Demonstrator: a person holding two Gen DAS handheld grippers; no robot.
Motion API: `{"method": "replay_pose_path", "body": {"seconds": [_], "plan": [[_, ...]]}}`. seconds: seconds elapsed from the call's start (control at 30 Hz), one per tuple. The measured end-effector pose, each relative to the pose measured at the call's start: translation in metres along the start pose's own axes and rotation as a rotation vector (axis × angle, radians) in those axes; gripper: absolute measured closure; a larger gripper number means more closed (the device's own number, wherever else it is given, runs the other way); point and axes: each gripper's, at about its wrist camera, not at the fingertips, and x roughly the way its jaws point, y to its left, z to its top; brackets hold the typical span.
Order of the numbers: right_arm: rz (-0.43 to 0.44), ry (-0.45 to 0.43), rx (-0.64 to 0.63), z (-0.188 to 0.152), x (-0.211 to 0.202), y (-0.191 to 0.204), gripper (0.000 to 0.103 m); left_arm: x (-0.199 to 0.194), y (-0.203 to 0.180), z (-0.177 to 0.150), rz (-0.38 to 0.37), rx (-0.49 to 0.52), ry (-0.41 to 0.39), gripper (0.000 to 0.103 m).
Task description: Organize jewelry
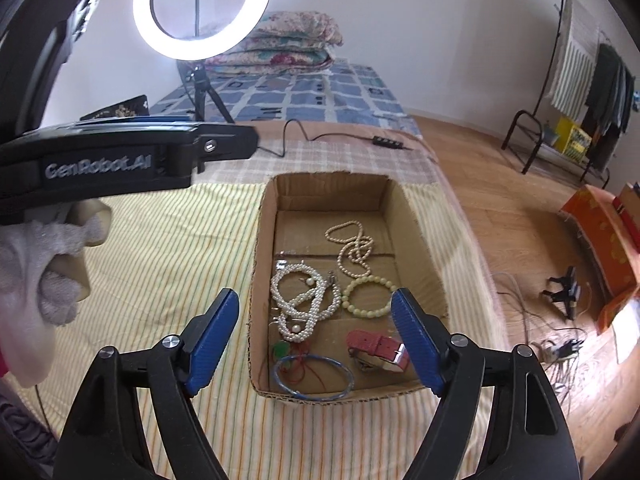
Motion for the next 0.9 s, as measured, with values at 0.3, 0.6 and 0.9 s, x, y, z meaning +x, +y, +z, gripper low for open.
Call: {"method": "replay_pose_path", "body": {"seconds": [0.3,0.6,0.9], "plan": [[-0.039,-0.078,0.008,0.006,-0.042,0.005,0.024,-0.064,0.002,-0.003,0.02,0.003,-0.072,0.022],[-0.071,-0.154,0.003,0.01,-0.081,0.013,0.024,-0.129,0.003,-0.013,0.04,-0.002,-0.142,0.013],[-0.084,-0.22,0.008,0.001,-0.116,0.019,0.024,-0.182,-0.005,-0.037,0.077,0.02,-0.189,0.005]]}}
